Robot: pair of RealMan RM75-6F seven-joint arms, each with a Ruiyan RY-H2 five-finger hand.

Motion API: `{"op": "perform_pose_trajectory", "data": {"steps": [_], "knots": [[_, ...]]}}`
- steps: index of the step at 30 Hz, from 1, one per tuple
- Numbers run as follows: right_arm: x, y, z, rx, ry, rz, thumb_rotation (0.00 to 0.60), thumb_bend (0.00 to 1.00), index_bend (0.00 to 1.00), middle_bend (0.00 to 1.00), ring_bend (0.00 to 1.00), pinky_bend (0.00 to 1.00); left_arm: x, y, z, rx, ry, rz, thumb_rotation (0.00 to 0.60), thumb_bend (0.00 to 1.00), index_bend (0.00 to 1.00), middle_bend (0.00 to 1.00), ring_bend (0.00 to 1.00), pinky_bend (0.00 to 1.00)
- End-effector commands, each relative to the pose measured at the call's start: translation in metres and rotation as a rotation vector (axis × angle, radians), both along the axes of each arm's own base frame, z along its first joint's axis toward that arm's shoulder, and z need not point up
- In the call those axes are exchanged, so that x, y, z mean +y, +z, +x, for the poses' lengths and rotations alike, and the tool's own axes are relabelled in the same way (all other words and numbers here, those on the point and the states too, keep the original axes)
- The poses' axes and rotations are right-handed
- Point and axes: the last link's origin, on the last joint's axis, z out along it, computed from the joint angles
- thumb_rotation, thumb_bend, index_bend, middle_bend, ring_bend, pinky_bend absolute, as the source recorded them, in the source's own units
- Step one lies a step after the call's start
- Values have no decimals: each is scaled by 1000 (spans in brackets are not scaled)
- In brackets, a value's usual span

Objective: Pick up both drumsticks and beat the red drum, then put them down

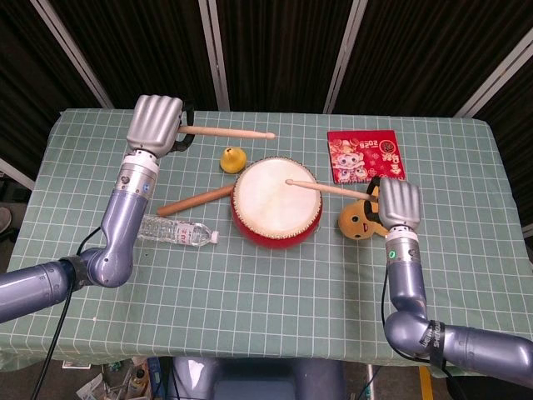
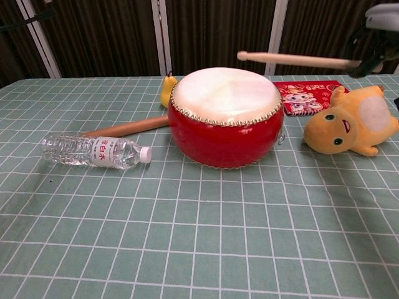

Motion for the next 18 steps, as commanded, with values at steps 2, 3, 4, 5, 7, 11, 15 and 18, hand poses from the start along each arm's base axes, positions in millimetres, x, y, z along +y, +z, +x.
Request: {"op": "perform_pose_trajectory", "data": {"steps": [2, 3, 4, 5, 7, 11, 15, 18], "knots": [[-4, -53, -27, 526, 5, 65, 600, 815, 995, 1000, 1000, 1000, 1, -3, -11, 27, 11, -13, 600, 619, 780, 1000, 1000, 1000], [-3, -57, -33, 580, -2, 63, 600, 815, 997, 1000, 1000, 1000, 0, -6, -14, 35, 15, -21, 600, 619, 780, 1000, 1000, 1000], [-3, -58, -35, 592, -6, 51, 600, 815, 998, 1000, 1000, 1000, 0, -7, -15, 39, 16, -23, 600, 619, 780, 1000, 1000, 1000], [-4, -57, -36, 591, -9, 36, 600, 814, 998, 1000, 1000, 1000, 0, -9, -17, 45, 16, -27, 600, 619, 780, 1000, 1000, 1000], [-5, -50, -36, 559, -14, 0, 600, 814, 998, 1000, 1000, 1000, -2, -12, -18, 55, 12, -32, 600, 619, 780, 1000, 1000, 1000], [-5, -29, -29, 438, -8, -56, 600, 815, 998, 1000, 1000, 1000, -5, -15, -15, 47, 8, -33, 600, 619, 780, 1000, 1000, 1000], [3, -4, -21, 320, 16, -99, 600, 815, 998, 1000, 1000, 1000, -10, -15, -9, 26, -1, -33, 600, 619, 780, 1000, 1000, 1000], [13, 13, -18, 249, 36, -117, 600, 815, 998, 1000, 1000, 1000, -17, -16, -6, 11, -4, -39, 600, 619, 780, 1000, 1000, 1000]]}}
